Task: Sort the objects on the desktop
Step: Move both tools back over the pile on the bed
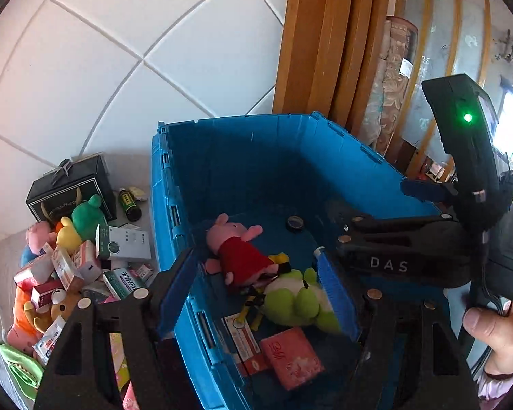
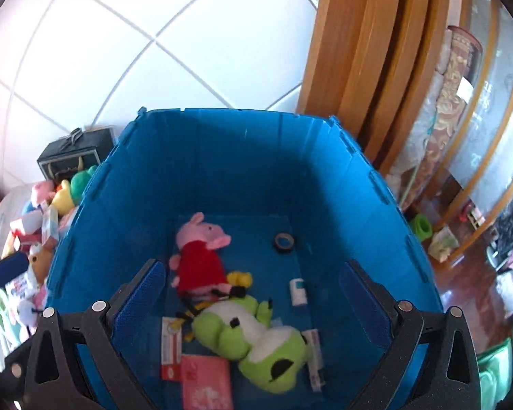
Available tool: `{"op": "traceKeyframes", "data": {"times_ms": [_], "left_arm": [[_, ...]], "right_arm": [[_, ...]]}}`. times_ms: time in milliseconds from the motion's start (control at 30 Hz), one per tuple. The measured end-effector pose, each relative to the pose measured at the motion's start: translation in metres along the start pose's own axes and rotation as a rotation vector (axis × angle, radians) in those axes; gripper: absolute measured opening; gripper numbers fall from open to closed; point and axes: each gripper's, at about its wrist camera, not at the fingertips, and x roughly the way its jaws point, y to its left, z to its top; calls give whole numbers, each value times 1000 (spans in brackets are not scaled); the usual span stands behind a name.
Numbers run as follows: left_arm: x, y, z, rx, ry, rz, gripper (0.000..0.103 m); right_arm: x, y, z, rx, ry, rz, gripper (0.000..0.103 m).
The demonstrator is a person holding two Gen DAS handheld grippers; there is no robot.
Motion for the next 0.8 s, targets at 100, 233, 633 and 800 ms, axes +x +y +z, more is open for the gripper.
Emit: {"op": "traceKeyframes", "data": {"times_ms": [100,233,633,800], "left_arm": [[-30,17,-9,-31,-67,-38,73],[-75,49,-23,-111,-180,-64,73],[-123,202,-139,-173,-252,281,78],[-130,291,-197,-271,-157,440,78]], "right_arm": [[-23,3,-13,-10,-54,5,103],[-59,7,-29,25,-152,18,103],[-104,130,-76,-83,-297,279,103],[-101,189,-91,-119,-290,369,103]]}}
